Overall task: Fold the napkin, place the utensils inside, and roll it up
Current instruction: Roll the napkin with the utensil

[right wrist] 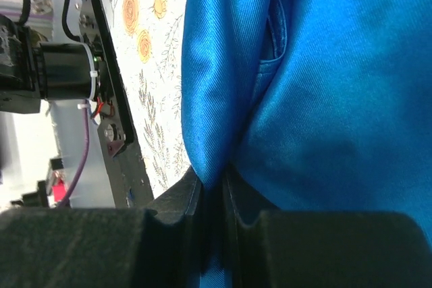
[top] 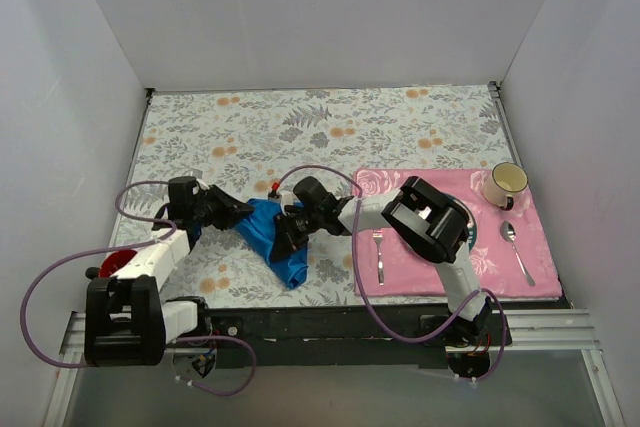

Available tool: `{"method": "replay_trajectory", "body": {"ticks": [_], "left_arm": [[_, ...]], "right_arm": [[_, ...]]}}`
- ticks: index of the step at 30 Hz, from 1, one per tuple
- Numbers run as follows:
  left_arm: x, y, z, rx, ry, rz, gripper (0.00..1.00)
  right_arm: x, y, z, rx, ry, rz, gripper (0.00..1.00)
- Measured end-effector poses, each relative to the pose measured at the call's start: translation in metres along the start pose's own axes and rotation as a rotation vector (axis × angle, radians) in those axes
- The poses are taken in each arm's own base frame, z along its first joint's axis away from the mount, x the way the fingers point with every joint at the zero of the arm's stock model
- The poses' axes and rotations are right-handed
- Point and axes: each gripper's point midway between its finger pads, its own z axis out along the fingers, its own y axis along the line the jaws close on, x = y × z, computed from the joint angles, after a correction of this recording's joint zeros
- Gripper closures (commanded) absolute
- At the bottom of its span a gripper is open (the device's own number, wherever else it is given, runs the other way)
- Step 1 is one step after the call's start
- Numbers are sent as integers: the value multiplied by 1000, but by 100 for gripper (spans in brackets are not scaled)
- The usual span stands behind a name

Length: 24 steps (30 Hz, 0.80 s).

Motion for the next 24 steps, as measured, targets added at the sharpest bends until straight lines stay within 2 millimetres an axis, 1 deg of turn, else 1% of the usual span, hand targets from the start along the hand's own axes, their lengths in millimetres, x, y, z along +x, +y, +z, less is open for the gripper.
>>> {"method": "replay_trajectory", "body": {"ticks": [3,8,10,13,15,18,19,21,22,24], "left_arm": [[5,11,7,58,19,-51,88],[2,-3,13,188,18,-41,89],[2,-4,17,224,14,-35,91],[6,5,25,234,26,-47,92],[9,14,31,224,38,-60,96],[13,27,39,194,46,-68,100],[13,32,42,179,45,-67,100],[12,41,47,138,44,-67,100],[10,45,50,119,42,-68,100],[6,48,55,93,36,-71,100]], "right_arm": [[1,-4,-6,-9,-16,37,89],[-1,-8,-12,-22,-24,66,89],[-1,-9,-14,-24,-24,70,88],[-1,-11,-16,-26,-19,70,87],[-1,-12,-18,-26,-16,68,86],[-2,-14,-20,-19,-4,69,77],[-3,-14,-21,-12,3,69,71],[-5,-14,-22,5,19,64,63],[-7,-14,-22,13,28,58,56],[-12,-13,-24,32,44,45,49]]}}
